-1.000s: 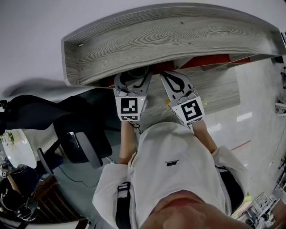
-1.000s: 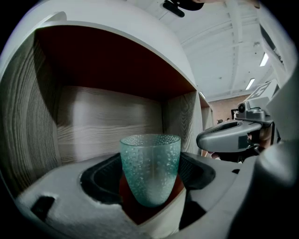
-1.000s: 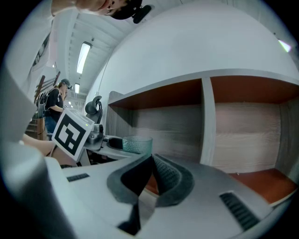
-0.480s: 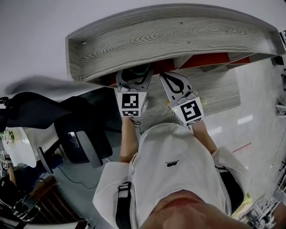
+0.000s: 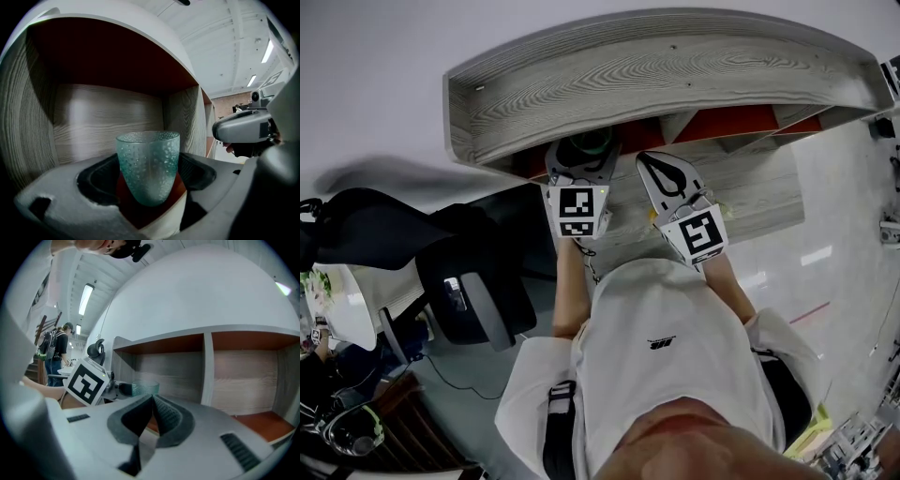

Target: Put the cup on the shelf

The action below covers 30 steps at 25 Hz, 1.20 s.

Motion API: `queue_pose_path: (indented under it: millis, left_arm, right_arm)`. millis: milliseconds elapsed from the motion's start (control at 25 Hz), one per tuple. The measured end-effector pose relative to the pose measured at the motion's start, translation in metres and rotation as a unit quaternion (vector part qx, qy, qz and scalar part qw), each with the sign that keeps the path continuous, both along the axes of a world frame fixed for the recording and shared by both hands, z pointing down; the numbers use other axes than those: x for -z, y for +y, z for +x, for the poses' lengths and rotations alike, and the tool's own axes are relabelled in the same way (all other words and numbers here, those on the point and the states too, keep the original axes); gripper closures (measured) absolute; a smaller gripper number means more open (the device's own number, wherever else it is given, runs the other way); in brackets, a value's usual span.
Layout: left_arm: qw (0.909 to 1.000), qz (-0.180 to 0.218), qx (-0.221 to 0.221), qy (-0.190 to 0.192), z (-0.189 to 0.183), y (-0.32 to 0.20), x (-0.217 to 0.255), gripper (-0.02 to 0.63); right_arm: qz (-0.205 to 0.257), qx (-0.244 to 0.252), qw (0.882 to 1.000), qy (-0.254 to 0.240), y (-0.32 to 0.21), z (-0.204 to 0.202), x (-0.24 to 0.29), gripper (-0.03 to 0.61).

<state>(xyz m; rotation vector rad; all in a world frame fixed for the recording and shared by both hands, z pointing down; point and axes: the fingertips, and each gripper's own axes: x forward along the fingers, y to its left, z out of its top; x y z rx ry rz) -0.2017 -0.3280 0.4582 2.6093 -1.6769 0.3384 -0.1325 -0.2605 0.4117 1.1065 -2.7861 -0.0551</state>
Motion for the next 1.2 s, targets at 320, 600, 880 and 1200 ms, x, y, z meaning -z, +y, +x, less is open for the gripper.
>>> queue_pose_path:
  millis: [320, 600, 880, 1200]
  left_arm:
    - [0.9998, -0.008, 0.011, -0.014, -0.004, 0.004, -0.005, 0.244]
    - [0.9993, -0.020, 0.028, -0.012, -0.014, 0.016, -0.010, 0.244]
    - [0.9992, -0.012, 0.039, 0.001, -0.023, 0.039, -0.010, 0.245]
    - [0.9986, -0.007, 0.052, -0.004, -0.032, 0.069, -0.004, 0.247]
  right_arm:
    - [0.004, -0.001, 1.000, -0.005, 0.008, 0.002, 0.003, 0.551]
    - [0.006, 0.004, 1.000, -0.009, 0.016, 0.005, 0.004, 0.551]
    - [0.008, 0.017, 1.000, -0.015, 0.026, 0.003, 0.005, 0.551]
    - [0.010, 0.028, 0.999, -0.017, 0.034, 0.007, 0.002, 0.551]
